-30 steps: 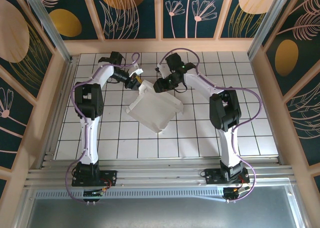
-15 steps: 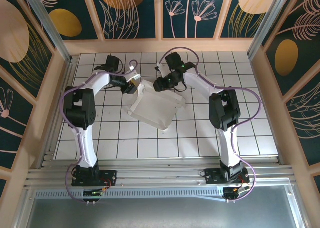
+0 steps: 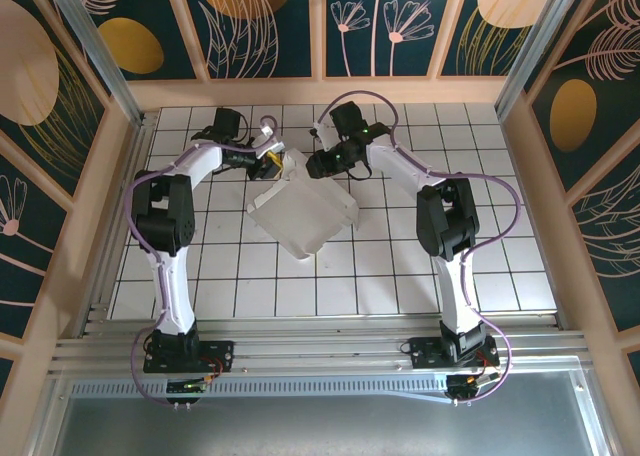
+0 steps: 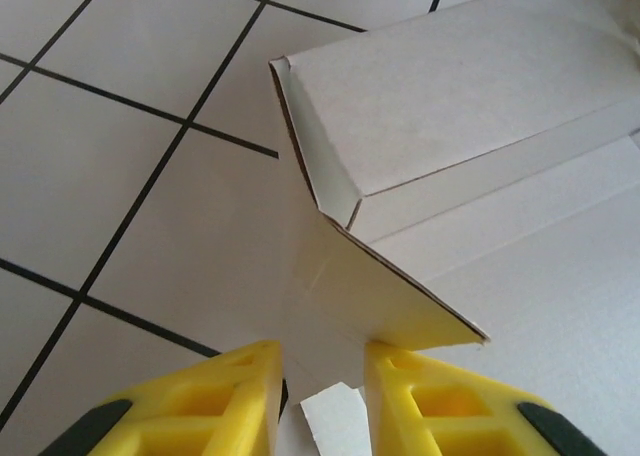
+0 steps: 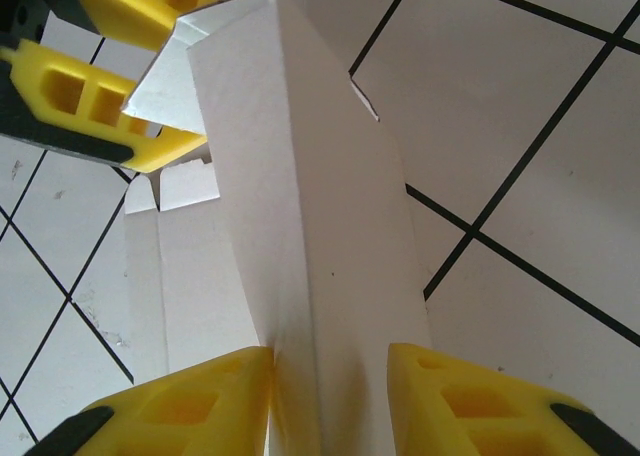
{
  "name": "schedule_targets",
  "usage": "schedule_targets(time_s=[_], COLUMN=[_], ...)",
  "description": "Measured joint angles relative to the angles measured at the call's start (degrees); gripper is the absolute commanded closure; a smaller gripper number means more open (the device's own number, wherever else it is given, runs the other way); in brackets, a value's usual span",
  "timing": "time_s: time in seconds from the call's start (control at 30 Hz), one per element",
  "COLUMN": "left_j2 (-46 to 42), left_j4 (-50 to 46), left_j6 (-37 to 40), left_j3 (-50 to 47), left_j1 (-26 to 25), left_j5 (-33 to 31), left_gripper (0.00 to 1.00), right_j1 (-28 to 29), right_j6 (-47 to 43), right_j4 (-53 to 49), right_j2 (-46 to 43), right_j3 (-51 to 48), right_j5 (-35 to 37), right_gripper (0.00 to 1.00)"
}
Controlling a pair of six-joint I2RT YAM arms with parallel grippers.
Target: Fold the paper box
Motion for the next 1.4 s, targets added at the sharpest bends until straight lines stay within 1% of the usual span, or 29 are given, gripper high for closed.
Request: schedule_targets(time_s=[0.17, 0.27, 0.4, 0.53, 0.63, 0.77, 0.83, 0.93, 1.07, 1.4], left_j2=[1.22, 3.34, 6.6, 11.28, 12.94, 13.27, 13.29, 13.84, 16.09, 17.57], left_j4=[-3.61, -6.67, -10.95, -17.0, -19.39, -21.11, -21.38, -21.46, -21.7, -21.18], left_j6=[1.95, 3.48, 4.96, 8.35, 9.79, 11.41, 12.0, 12.24, 11.58, 9.88], left_j3=[2.71, 6.1, 12.46, 21.22, 24.59, 25.66, 25.75, 25.94, 28.83, 30.56], left_j1=[0.0, -0.13, -1.31, -2.6, -3.04, -3.23, -3.23, -3.26, -3.76, -4.28], left_j5=[1.75, 3.72, 3.78, 3.85, 3.82, 3.98, 4.46, 5.66, 6.56, 6.71], left_gripper=[0.78, 0.79, 0.78, 0.82, 0.87, 0.94, 0.95, 0.95, 0.95, 0.95], right_j1=[0.0, 0.0, -0.26, -1.01, -1.38, -1.4, -1.4, -1.4, -1.49, -1.92], right_j6=[-0.02, -0.02, -0.31, -0.46, -0.46, -0.46, -0.46, -0.46, -0.39, -0.17], right_j4=[0.22, 0.24, 0.48, 0.28, 0.15, 0.0, -0.11, -0.61, -0.68, -0.68], right_j2=[0.15, 0.37, 1.18, 1.7, 2.56, 2.97, 2.97, 2.97, 3.08, 3.28], right_j3=[0.02, 0.33, 0.61, 1.01, 1.6, 1.97, 1.99, 1.99, 1.99, 1.97], right_j5=[-0.24, -0.24, 0.09, 0.24, 0.22, 0.22, 0.22, 0.26, 0.79, 1.27], right_gripper=[0.65, 0.66, 0.67, 0.68, 0.69, 0.7, 0.71, 0.73, 0.76, 0.77])
